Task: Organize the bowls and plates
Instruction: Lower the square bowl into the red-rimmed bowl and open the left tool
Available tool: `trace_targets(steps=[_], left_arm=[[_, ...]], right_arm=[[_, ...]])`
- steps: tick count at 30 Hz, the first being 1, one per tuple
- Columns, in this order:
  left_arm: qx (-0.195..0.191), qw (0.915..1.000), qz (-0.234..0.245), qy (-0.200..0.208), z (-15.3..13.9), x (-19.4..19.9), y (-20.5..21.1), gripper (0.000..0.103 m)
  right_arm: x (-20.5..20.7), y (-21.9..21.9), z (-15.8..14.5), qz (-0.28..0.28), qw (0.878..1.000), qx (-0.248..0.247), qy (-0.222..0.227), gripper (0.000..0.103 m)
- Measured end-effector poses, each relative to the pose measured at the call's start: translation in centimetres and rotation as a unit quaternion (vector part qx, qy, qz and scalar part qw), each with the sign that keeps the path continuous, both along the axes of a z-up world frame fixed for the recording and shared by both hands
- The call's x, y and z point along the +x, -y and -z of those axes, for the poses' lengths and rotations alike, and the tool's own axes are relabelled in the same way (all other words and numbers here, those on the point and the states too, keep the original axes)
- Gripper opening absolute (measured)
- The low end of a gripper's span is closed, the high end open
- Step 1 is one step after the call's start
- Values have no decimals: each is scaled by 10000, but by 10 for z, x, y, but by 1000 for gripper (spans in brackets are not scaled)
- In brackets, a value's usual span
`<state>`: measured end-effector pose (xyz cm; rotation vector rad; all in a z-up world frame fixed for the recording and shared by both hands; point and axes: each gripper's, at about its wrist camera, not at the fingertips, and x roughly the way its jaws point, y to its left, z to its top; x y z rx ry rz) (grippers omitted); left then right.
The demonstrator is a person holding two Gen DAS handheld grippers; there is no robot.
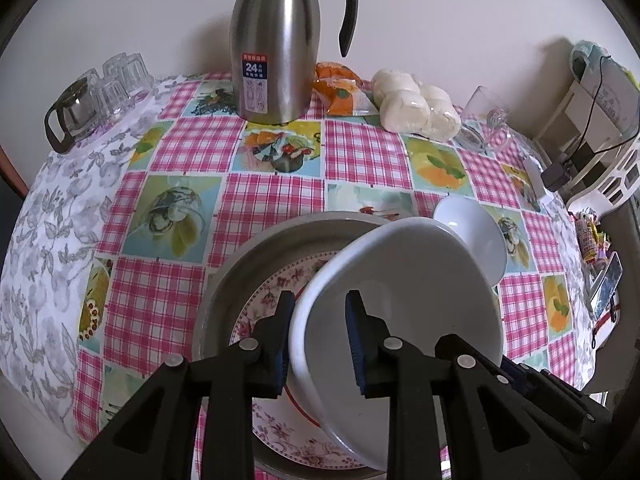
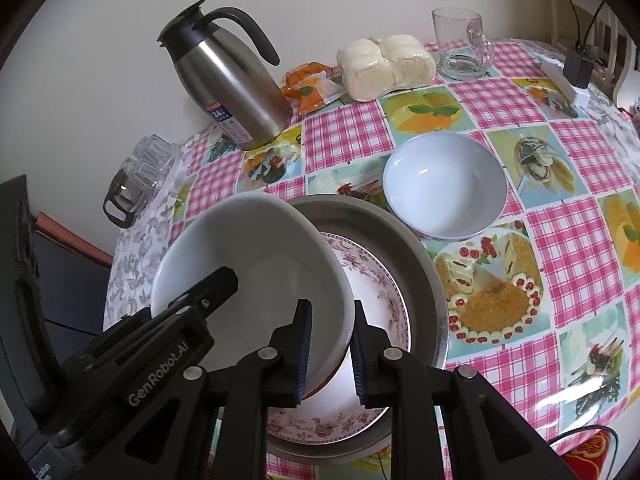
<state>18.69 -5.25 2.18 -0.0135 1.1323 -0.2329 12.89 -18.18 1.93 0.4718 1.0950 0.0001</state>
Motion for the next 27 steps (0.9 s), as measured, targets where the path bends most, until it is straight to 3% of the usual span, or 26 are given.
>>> trace_targets(steps=[7, 12, 17, 22, 24, 26, 27], left_arm=[[45, 9999, -78, -92, 5, 4, -2, 36], [-8, 9999, -81, -69, 4, 4, -3, 37], [-3, 9999, -103, -87, 5, 5, -4, 48], [-23, 9997, -234, -35, 2, 6, -11, 57], [-31, 9996, -289, 3, 0, 7, -14, 61], [-17, 9993, -368, 73, -3, 8, -18, 74], [-14, 9992, -392, 103, -4, 8, -19, 76]], right_arm=[[1, 1, 0, -2, 10000, 16, -3, 22], [1, 1, 0, -17, 9999, 99, 12, 24], [1, 3, 1, 19, 9999, 101, -3, 24], [0, 6, -2, 81, 10000, -10, 35, 39], [-1, 8, -4, 135, 9999, -54, 70, 54], [-1, 10, -5, 175, 9997, -102, 109, 61], [-1, 11, -7, 190, 9997, -110, 142, 63]])
